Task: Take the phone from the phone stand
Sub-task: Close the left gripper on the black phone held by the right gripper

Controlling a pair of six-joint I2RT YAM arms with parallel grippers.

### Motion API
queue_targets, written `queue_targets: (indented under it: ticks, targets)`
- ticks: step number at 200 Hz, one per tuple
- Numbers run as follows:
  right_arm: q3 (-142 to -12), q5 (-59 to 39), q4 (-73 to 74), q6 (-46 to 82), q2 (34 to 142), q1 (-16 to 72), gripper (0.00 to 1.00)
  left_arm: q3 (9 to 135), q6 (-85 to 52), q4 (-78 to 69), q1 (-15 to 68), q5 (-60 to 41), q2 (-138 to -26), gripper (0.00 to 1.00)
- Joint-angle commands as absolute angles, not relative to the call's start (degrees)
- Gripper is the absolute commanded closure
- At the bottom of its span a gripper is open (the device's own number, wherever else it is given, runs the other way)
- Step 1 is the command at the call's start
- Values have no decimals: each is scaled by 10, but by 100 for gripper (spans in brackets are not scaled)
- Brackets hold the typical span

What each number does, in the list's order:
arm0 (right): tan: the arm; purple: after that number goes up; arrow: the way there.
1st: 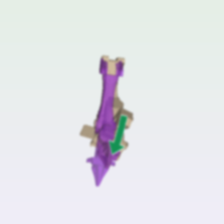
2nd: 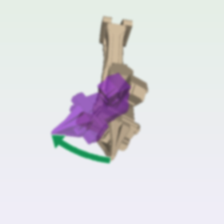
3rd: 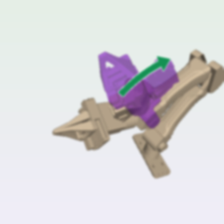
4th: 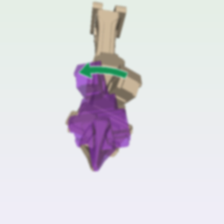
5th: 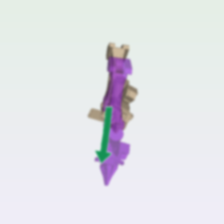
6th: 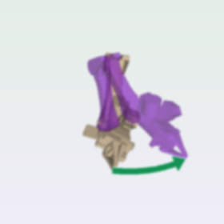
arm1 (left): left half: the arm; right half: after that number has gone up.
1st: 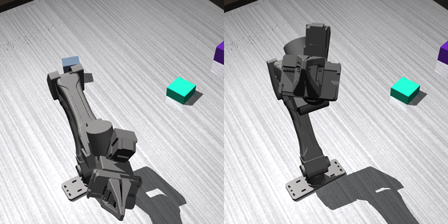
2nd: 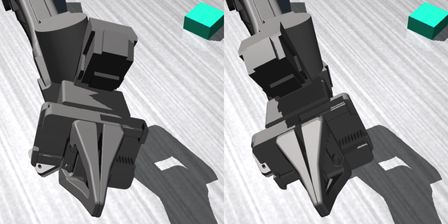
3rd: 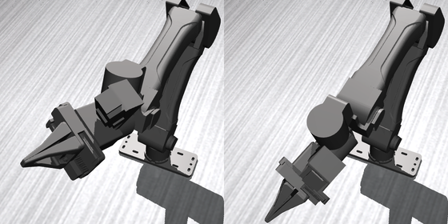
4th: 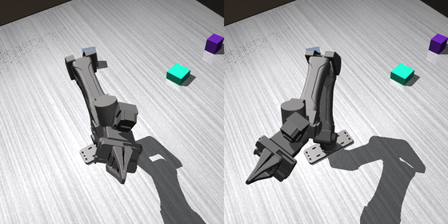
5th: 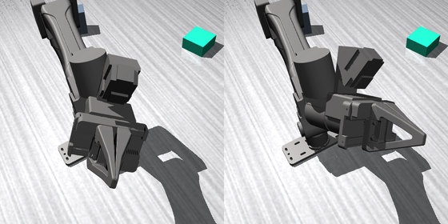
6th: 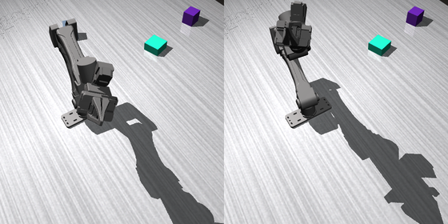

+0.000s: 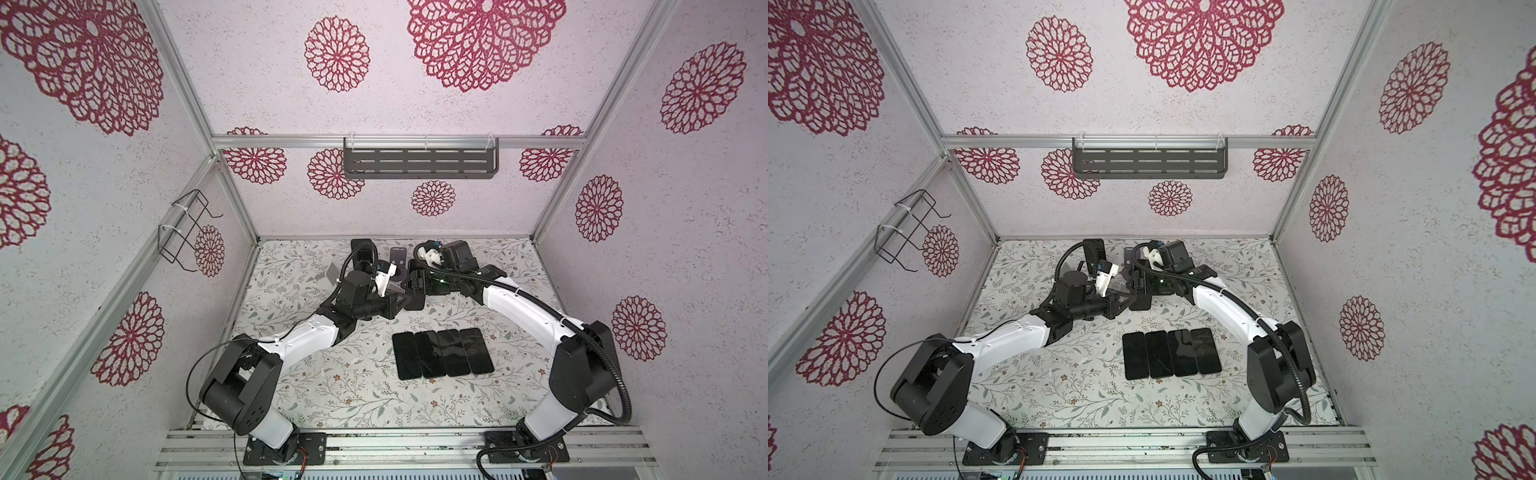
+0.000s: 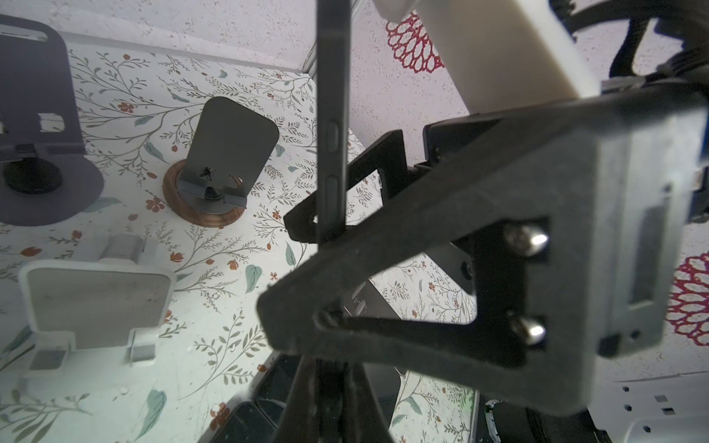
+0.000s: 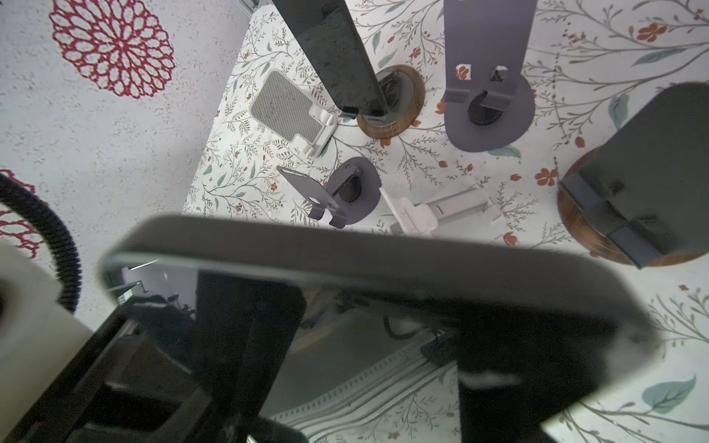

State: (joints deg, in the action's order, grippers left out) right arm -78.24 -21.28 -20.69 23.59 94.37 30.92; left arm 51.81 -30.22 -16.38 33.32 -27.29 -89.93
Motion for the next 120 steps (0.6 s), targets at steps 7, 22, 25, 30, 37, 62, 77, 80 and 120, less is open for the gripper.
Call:
queue_targets:
  ticks: [7,22,25,30,37,62,77,80,120]
  targets:
    - [-795,-222,-182,235,910,311,28,530,-288,-179,333,-274,-900,99]
    - [-796,-221,-186,221,910,311,21,530,-288,-177,332,-271,-899,100]
    - [-798,-220,-190,217,909,311,20,530,-288,-176,332,-271,-899,100]
    - [-802,-219,-198,209,910,311,18,530,-289,-175,333,-269,-899,100]
    - [-806,-213,-209,199,911,312,16,529,-289,-174,333,-268,-898,100]
    - [-808,-176,-232,177,899,309,7,528,-289,-174,332,-264,-897,100]
    - [-803,-161,-234,172,888,309,1,527,-290,-174,332,-262,-897,100]
    - [-802,-159,-235,171,885,309,1,528,-291,-174,333,-262,-897,100]
    - [-782,-104,-251,163,849,288,1,524,-291,-168,332,-253,-891,100]
